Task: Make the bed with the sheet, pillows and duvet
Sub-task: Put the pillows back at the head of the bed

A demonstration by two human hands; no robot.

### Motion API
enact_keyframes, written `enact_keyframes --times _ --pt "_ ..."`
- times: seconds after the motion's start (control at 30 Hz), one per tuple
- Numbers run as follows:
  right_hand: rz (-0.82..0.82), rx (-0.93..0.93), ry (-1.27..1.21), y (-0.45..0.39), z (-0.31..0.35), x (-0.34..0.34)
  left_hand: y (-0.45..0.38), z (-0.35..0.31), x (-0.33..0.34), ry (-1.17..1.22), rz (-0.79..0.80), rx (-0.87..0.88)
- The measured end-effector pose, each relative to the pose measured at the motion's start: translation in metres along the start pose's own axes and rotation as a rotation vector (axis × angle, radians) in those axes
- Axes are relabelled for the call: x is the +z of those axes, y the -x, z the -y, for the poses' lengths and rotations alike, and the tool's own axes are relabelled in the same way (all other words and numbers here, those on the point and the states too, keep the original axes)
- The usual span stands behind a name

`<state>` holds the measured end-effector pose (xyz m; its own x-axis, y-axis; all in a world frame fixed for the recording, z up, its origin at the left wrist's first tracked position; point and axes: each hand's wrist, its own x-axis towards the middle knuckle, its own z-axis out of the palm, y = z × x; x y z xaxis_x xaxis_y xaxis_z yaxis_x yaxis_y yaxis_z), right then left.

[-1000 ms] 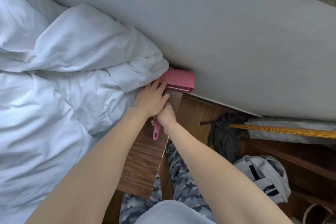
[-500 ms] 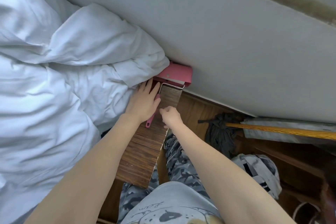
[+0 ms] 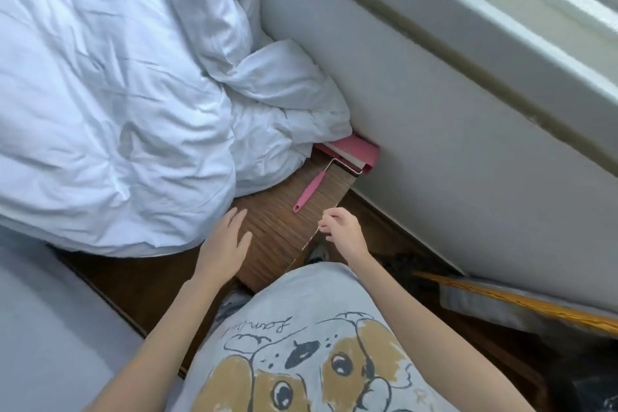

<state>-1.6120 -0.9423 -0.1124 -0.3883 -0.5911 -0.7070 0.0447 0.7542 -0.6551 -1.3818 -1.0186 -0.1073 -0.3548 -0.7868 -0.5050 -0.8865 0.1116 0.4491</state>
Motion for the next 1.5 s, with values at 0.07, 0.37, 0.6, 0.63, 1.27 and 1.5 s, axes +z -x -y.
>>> enact_keyframes --times 0.07,0.37,0.6,0.63,1.27,1.5 --pt "0.051 -0.103 0.070 0.017 0.010 0.003 0.026 0.015 -0.009 0.053 -0.042 -0.021" --pt "0.098 -0.303 0.236 0.086 0.038 0.088 0.103 0.118 -0.054 0.304 -0.223 -0.139" --pt "0.131 -0.311 0.241 0.149 0.037 0.251 0.161 0.266 -0.097 0.273 -0.141 -0.140" --pt "0.160 -0.314 0.251 0.159 0.041 0.275 0.174 0.287 -0.104 0.257 -0.133 -0.163" --pt "0.512 -0.529 0.471 0.143 0.210 0.560 0.147 0.479 -0.256 0.629 -0.402 -0.441" --pt "0.587 -0.544 0.376 0.069 0.332 0.680 0.035 0.549 -0.387 0.514 -0.394 -0.475"
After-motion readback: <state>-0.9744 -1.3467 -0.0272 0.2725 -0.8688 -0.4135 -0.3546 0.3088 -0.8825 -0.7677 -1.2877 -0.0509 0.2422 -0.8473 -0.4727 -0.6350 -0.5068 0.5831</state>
